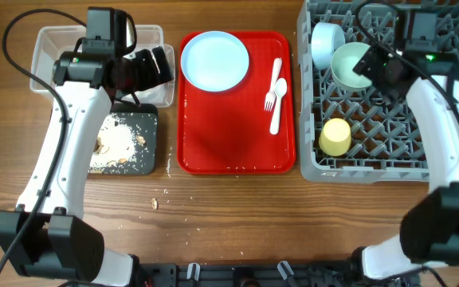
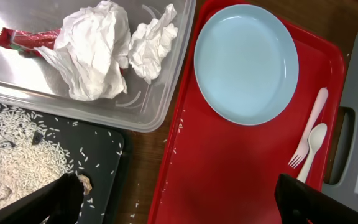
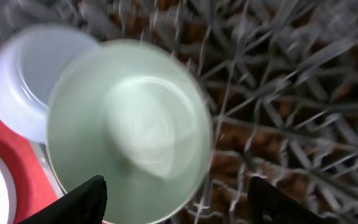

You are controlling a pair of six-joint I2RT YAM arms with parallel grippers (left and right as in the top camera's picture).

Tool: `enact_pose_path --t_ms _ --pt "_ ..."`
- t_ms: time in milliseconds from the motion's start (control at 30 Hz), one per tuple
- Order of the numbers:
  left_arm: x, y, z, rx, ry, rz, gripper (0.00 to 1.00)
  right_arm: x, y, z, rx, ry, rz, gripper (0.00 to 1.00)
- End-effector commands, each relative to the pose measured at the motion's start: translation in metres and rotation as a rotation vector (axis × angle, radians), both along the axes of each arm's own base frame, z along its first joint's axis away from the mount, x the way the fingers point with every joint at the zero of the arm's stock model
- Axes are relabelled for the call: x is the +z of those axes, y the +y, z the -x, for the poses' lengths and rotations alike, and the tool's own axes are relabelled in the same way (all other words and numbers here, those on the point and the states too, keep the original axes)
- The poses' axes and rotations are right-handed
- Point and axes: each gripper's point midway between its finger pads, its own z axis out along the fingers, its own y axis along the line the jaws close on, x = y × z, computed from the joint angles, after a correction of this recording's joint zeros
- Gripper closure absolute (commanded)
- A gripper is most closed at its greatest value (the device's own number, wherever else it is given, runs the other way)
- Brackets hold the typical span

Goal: Sort waste into correct bins and load items into the dishwasher rack
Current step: 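Carry the green bowl into the dish rack and release it, then reach the right gripper to the light-blue plate and grasp its rim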

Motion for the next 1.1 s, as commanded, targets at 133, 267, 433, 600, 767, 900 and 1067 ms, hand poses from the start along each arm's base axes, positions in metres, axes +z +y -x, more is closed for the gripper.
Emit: enact_pose_path --t_ms 133,267,433,600,767,900,1067 --pt "0.000 0.004 -0.004 0.010 -0.004 -0.012 0.00 -0.060 0.020 0.001 0.014 0.143 -0.113 0.55" --pt "0.000 0.004 -0.004 0.010 -0.004 -0.012 0.00 -0.063 0.020 0.002 0.015 0.154 -0.112 0.91" --pt "0.000 0.004 -0.004 0.010 -0.004 -0.012 0.00 -0.048 0.020 0.003 0.030 0.122 -0.104 0.96" --pt "0.000 0.004 -0.004 0.010 -0.004 -0.012 0.00 0.013 0.018 0.006 0.096 -0.027 -0.040 0.96" --pt "0.000 0.004 -0.004 0.010 -0.004 -0.012 0.00 0.073 -0.010 0.028 0.013 -0.135 0.168 0.96" --pt "0.000 0.004 -0.004 0.010 -0.004 -0.012 0.00 0.107 -0.031 0.055 -0.078 -0.107 0.533 0.96" --pt "0.000 0.004 -0.004 0.010 -0.004 -0.012 0.00 0.114 -0.011 0.050 0.059 0.027 0.944 0.96"
